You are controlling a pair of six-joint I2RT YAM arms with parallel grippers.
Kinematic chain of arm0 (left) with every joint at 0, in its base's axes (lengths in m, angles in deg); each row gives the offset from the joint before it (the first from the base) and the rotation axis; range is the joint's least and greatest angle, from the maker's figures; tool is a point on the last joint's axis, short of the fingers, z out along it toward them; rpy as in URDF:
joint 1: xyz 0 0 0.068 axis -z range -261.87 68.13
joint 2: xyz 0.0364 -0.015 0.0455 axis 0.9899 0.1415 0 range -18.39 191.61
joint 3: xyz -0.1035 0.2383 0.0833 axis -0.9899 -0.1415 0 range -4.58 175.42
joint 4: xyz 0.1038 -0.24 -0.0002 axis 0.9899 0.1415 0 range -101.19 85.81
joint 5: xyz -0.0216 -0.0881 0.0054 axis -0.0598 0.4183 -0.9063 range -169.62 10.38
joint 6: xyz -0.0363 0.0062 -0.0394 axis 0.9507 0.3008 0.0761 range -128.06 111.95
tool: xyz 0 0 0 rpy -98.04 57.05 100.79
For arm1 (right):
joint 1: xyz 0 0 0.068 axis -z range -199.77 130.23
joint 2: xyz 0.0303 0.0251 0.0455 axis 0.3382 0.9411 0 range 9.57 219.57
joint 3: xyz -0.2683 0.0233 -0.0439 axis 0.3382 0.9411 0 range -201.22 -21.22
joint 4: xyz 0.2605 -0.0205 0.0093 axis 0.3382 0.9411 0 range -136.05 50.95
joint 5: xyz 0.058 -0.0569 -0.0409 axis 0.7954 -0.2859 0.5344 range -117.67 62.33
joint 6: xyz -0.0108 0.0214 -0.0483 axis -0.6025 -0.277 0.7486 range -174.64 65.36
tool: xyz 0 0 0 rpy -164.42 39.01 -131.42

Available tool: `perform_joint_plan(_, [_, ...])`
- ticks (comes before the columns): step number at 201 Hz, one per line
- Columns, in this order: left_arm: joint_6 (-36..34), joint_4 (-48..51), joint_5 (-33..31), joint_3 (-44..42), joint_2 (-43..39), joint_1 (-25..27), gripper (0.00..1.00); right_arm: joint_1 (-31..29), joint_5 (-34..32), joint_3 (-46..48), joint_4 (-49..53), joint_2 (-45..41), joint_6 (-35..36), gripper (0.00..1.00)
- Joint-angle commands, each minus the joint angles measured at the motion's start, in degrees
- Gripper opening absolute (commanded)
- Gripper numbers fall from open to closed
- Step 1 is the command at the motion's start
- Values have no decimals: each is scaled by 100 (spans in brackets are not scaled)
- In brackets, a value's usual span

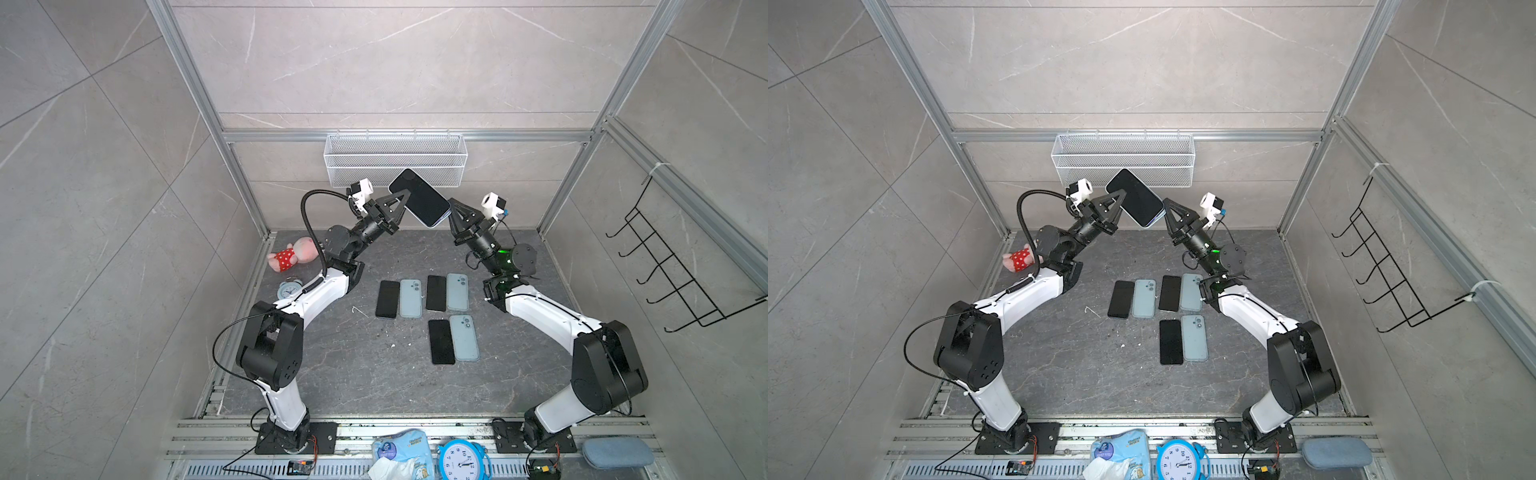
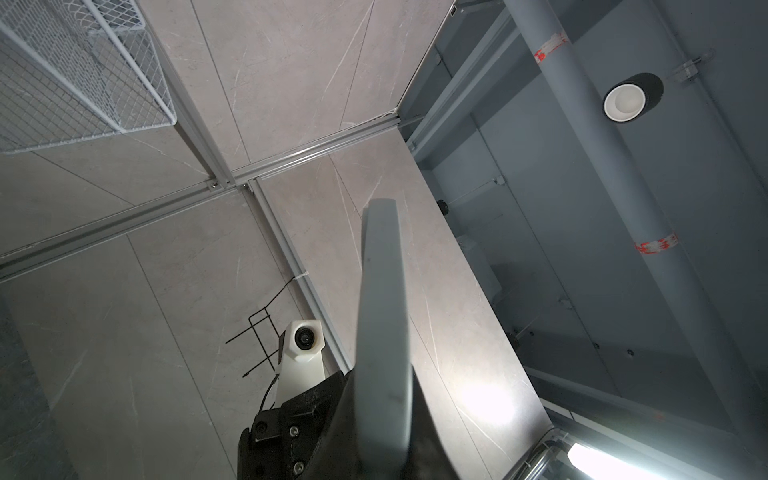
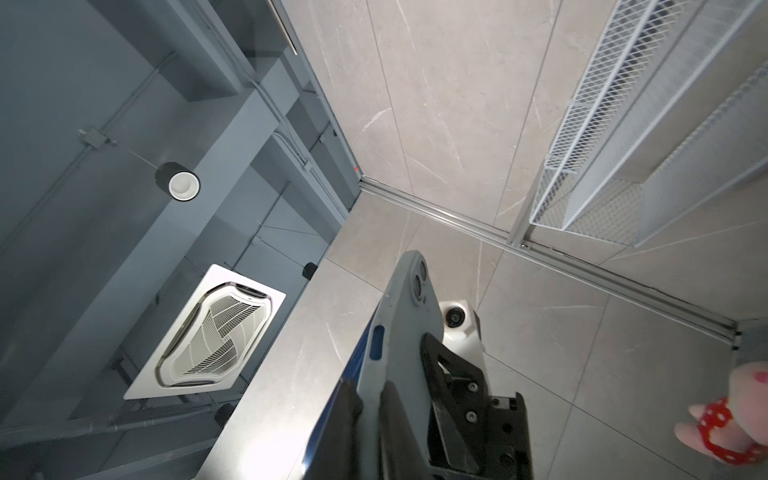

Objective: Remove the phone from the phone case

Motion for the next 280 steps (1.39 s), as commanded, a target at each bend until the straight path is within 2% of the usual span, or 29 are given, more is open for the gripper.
perform_joint_plan(1, [-268,-63,11,119,-242,104,0,-186,952,303,638,-112,226,16])
perform_joint_plan(24, [-384,135,76,117,-313,79,0,-188,1022,581,980,-261,315,26])
perform_joint_plan(53, [-432,234,151,153,-306,77,0,-178,1096,804,1250,-345,413,27])
perform_joint_plan(62, [-480,341,208,154,-306,78,0,-178,1096,872,1216,-361,391,25])
perform_joint_plan(91, [-691,800,557,9,-383,39,0,-78,1131,1103,1259,-534,406,6])
perform_joint_plan(107, [-738,992,752,-187,-454,-18,0,19,1058,1271,1250,-697,448,0])
perform_joint_plan(152, [-1403,1928,1187,-1075,-719,13,0,73,1055,1617,1517,-1029,728,0])
perform_joint_plan(160, [-1635,2297,1220,-1209,-789,11,23,79,1029,1737,1617,-1124,812,0])
perform_joint_plan(179, [-2071,2851,1131,-1517,-905,10,47,70,1036,1972,1910,-1294,982,0])
perform_joint_plan(189, [-2267,3101,1052,-1617,-976,-8,56,66,1042,2076,2107,-1386,1082,0])
perform_joint_plan(206, [-2763,3627,855,-1645,-1091,-4,64,42,988,2277,2449,-1566,1283,0])
perform_joint_plan(211, [-2956,3893,792,-1612,-1128,-8,71,36,973,2328,2520,-1620,1332,0])
perform_joint_plan(228, [-3502,4534,589,-1507,-1197,-11,77,26,936,2464,2863,-1781,1522,0])
perform_joint_plan(280, [-4683,5761,161,-1169,-1462,-3,81,-18,689,2890,3320,-2053,1790,0])
